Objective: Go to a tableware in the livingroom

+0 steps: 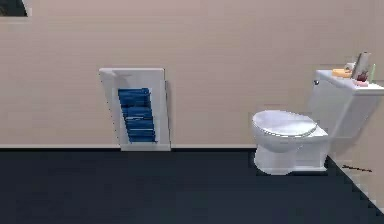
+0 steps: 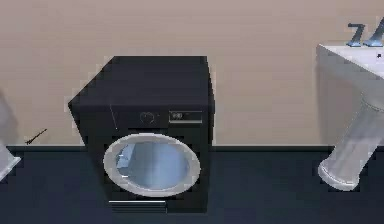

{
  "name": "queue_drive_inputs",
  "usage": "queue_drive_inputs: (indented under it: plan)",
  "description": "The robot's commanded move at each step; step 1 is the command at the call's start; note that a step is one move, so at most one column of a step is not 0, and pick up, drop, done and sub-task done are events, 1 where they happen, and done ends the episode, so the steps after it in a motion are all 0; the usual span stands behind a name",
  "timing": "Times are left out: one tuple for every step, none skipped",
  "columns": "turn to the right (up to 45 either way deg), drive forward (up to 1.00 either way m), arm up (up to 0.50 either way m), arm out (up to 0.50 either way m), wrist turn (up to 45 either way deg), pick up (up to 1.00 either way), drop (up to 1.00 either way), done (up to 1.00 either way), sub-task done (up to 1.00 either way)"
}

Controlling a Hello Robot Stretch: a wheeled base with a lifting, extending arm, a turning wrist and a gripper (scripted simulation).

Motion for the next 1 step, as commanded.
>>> queue_drive_inputs:
  plan:
    - [-45.0, 0.0, 0.0, 0.0, 0.0, 0.0, 0.0, 0.0, 0.0]
